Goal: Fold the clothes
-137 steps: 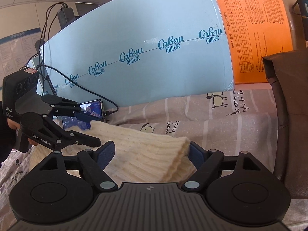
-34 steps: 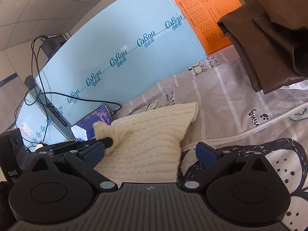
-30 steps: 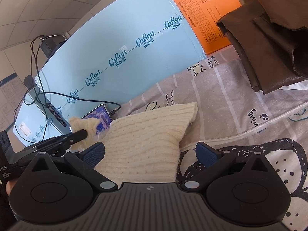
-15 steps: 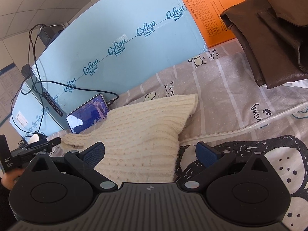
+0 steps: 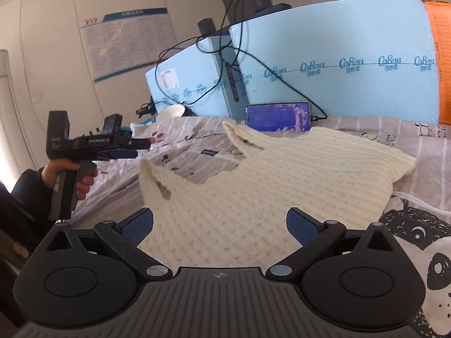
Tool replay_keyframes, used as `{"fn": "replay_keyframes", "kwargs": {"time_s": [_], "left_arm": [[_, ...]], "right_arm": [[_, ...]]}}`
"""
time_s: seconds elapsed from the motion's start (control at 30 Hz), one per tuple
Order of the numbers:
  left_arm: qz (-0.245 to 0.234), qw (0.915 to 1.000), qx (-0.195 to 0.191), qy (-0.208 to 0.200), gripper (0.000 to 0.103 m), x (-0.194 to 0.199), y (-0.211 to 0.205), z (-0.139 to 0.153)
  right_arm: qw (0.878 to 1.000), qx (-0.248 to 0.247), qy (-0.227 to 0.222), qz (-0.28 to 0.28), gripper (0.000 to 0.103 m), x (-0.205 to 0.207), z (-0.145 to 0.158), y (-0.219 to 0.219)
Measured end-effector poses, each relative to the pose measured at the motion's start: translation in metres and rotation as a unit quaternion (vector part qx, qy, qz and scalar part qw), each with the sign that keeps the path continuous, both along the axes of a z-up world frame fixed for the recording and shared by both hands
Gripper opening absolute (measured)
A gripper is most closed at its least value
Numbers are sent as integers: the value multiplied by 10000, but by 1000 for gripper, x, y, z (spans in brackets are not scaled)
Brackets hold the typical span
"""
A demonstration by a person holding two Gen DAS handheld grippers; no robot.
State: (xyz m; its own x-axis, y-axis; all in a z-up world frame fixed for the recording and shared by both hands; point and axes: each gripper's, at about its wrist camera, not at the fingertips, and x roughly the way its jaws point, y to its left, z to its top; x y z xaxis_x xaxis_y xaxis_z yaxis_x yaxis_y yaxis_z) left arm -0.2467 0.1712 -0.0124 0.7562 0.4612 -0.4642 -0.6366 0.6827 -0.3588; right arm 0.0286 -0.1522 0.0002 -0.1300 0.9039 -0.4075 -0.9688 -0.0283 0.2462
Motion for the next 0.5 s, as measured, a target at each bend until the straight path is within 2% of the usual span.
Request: {"fn": "replay_keyframes", "kwargs": {"time_s": [0.1, 0.23, 0.27, 0.3, 0.33, 0.37, 0.43, 0.5], "left_arm": [[-168, 9977, -647, -84, 93, 3, -3, -19], [-247, 9948, -884, -440, 90, 17, 6, -23], [-279, 9948, -879, -423, 83, 24, 9, -24], [-290, 9961, -769, -313, 71, 33, 12, -26], [-277, 9975, -628, -191, 42, 41, 14, -27], [-270, 9982, -535, -94, 22, 46, 16, -28], [-473, 9977, -466, -150, 14, 50, 17, -25], [-647, 9976, -71, -244, 13, 49, 8, -17]], "right_arm": [[9981, -208, -293, 507, 102, -26, -2, -6], [9926, -484, -772, 805, 99, -48, -8, -7], [9907, -560, -947, 807, 98, -54, -10, -6], [9881, -623, -1144, 818, 90, -59, -13, -5], [9845, -660, -1386, 847, 79, -64, -15, -3], [9800, -693, -1647, 877, 74, -69, -18, 0], [9713, -636, -2048, 1030, 53, -74, -23, 2], [9666, -567, -2192, 1198, 34, -74, -24, 3]]}}
